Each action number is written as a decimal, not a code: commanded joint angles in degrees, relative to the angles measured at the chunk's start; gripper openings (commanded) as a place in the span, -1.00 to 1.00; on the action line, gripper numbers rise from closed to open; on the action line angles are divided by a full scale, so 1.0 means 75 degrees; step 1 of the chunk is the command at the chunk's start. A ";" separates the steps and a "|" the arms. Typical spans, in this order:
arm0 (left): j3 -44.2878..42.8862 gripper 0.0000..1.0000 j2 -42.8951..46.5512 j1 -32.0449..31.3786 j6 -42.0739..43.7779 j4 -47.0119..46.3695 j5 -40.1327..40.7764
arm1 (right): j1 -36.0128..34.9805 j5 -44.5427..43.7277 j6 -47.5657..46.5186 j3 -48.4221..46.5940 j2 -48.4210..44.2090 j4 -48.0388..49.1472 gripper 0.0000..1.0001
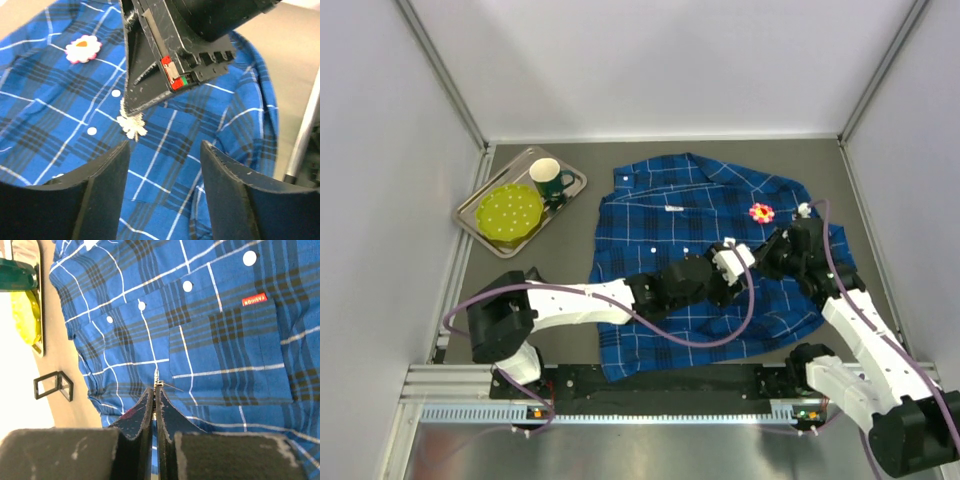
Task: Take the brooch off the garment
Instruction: Pass from the right arm to the left
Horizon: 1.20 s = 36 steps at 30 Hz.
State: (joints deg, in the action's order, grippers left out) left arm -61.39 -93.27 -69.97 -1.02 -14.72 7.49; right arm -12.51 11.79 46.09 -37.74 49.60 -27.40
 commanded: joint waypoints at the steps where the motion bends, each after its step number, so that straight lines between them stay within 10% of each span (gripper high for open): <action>1: -0.0206 0.22 -0.0277 -0.0442 0.1271 -0.0533 0.1859 | -0.0521 -0.0739 0.1084 -0.0453 -0.0192 -0.0553 -1.00; 6: -0.0171 -0.02 -0.0548 -0.0713 0.1682 -0.0873 0.3454 | -0.0722 -0.1068 0.1449 -0.0512 -0.0426 -0.0847 -1.00; 36: -0.0850 -0.09 -0.1485 -0.0795 0.1436 -0.1073 0.3209 | -0.0734 -0.0963 0.2023 -0.0418 -0.0509 -0.0906 -1.00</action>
State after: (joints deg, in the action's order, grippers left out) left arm -64.88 -103.04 -75.55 9.76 -20.16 30.96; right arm -17.15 4.08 60.12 -38.70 46.46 -34.26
